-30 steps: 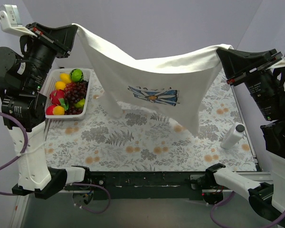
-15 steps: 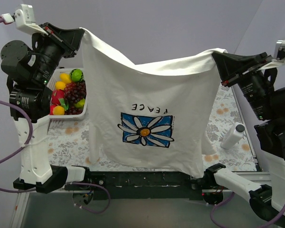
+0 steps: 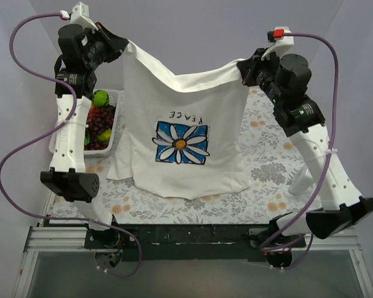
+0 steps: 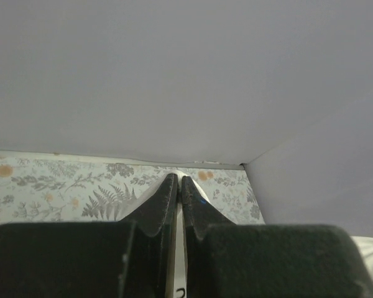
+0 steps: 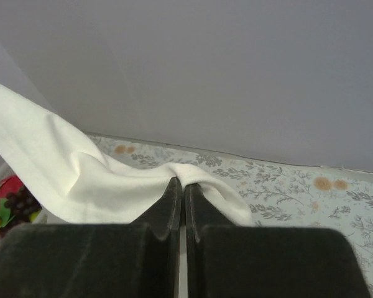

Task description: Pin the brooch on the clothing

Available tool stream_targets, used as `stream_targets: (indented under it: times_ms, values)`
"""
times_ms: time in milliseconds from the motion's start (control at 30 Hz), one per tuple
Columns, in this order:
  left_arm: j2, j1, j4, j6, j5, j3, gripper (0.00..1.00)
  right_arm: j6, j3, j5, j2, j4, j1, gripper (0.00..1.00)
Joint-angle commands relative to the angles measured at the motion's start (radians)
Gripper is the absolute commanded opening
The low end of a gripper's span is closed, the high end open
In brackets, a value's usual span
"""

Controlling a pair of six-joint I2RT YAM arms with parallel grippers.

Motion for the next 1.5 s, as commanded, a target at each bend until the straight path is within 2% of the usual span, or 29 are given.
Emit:
stream_targets:
  times_ms: [0,100,267,333,500,567,633,700,733,767,800,833,900,933,1000,1067,1167,1300,1467]
  values:
    - [0.095,0.052,0.114,-0.063,0.049,0.172,0.00,0.017,0.163,0.013,0.076,0.216,-0.103,0.01]
    - [0.181,0.076,0.166,-0.069,0.042,0.293,0.00,0.077,0.242,-0.007,0.152,0.294,-0.168,0.01]
    - [0.229,0.144,0.357,-0.092,0.028,0.333,0.00,0.106,0.425,-0.070,0.290,0.392,-0.214,0.01]
    - [0.252,0.159,0.388,-0.113,0.014,0.367,0.00,0.103,0.422,-0.107,0.292,0.484,-0.221,0.01]
    - [0.247,0.196,0.451,-0.150,0.022,0.378,0.00,0.074,0.390,-0.115,0.272,0.571,-0.240,0.01]
    - [0.237,0.198,0.453,-0.161,0.036,0.353,0.00,0.068,0.294,-0.119,0.234,0.609,-0.246,0.01]
    - [0.220,0.198,0.458,-0.165,0.056,0.278,0.00,0.076,0.165,-0.112,0.152,0.664,-0.255,0.01]
    - [0.166,0.189,0.450,-0.158,0.079,0.182,0.00,0.077,-0.057,-0.106,0.084,0.737,-0.257,0.01]
    - [0.131,0.179,0.450,-0.150,0.076,0.033,0.00,0.079,-0.135,-0.095,0.012,0.758,-0.257,0.01]
    - [0.046,0.161,0.456,-0.132,0.065,-0.072,0.00,0.086,-0.294,-0.087,-0.023,0.774,-0.260,0.01]
    - [0.001,0.150,0.476,-0.124,0.054,-0.172,0.00,0.111,-0.367,-0.087,-0.059,0.799,-0.260,0.01]
    - [-0.051,0.143,0.511,-0.121,0.036,-0.373,0.00,0.120,-0.429,-0.087,-0.117,0.799,-0.260,0.01]
    - [-0.180,0.136,0.520,-0.148,0.039,-0.540,0.00,0.166,-0.597,-0.102,-0.172,0.769,-0.260,0.01]
    - [-0.217,0.136,0.519,-0.156,0.033,-0.687,0.00,0.178,-0.651,-0.112,-0.223,0.749,-0.258,0.01]
    - [-0.341,0.133,0.520,-0.178,0.027,-0.823,0.00,0.197,-0.772,-0.138,-0.277,0.714,-0.258,0.01]
    - [-0.423,0.132,0.519,-0.196,0.033,-1.000,0.00,0.221,-0.832,-0.133,-0.359,0.608,-0.260,0.01]
    - [-0.544,0.129,0.479,-0.221,0.034,-1.175,0.00,0.221,-0.960,-0.119,-0.475,0.482,-0.258,0.01]
    - [-0.650,0.129,0.384,-0.248,0.065,-1.317,0.00,0.266,-1.063,-0.095,-0.596,0.303,-0.258,0.01]
    - [-0.769,0.127,0.271,-0.276,0.126,-1.408,0.00,0.333,-1.133,-0.104,-0.674,0.056,-0.260,0.01]
